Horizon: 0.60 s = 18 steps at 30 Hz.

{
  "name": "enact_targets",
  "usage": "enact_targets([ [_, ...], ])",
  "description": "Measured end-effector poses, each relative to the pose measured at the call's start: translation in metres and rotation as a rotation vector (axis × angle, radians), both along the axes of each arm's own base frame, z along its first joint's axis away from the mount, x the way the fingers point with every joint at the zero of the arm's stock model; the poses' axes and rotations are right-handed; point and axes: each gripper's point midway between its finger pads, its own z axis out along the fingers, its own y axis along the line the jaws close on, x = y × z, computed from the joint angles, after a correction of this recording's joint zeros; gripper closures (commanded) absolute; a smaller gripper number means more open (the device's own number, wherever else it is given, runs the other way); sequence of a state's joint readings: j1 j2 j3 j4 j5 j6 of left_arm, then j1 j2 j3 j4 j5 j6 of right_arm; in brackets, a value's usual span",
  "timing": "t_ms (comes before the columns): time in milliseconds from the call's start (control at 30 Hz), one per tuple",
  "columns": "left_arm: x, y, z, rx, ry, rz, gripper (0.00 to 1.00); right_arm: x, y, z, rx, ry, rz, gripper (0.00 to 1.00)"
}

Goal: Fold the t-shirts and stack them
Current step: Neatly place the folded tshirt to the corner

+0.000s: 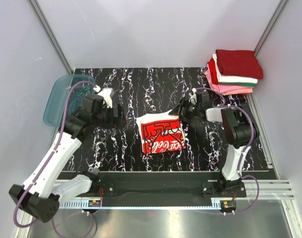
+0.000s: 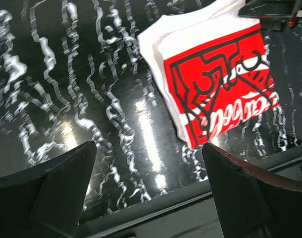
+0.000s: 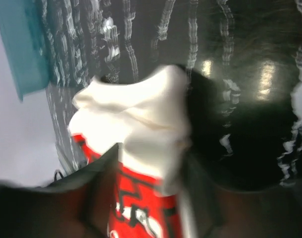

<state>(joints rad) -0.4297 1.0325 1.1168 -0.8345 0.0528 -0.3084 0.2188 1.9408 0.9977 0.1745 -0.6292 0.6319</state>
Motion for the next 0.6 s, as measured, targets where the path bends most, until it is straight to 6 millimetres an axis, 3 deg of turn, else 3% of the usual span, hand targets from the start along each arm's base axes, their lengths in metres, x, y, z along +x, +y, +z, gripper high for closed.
enact_targets([
  [67,-0.007,0.012,-0.001,0.004,-0.012,0.028,0.03,-0.001,0.006,-0.007,0.029,-0.005,0.009,0.71],
  [100,-0.01,0.017,-0.002,0.004,-0.02,0.042,0.03,-0.007,0.009,-0.015,0.057,0.019,0.015,0.94],
  [133,-0.013,0.021,-0.003,0.004,-0.028,0.051,0.03,-0.012,0.012,-0.019,0.082,0.029,0.027,1.0],
  [233,-0.02,0.028,-0.01,0.006,-0.03,0.07,0.05,-0.023,0.017,-0.021,0.14,0.051,0.038,1.0],
  [433,-0.03,0.038,-0.04,0.023,0.02,0.122,0.06,-0.023,0.015,-0.018,0.141,0.042,0.034,1.0],
  [500,-0.032,0.041,-0.036,0.017,-0.002,0.132,0.06,-0.025,0.009,-0.015,0.089,0.052,0.029,1.0],
  [600,-0.036,0.046,-0.018,-0.011,-0.09,0.146,0.06,-0.01,-0.001,0.011,-0.011,-0.009,0.025,1.0],
])
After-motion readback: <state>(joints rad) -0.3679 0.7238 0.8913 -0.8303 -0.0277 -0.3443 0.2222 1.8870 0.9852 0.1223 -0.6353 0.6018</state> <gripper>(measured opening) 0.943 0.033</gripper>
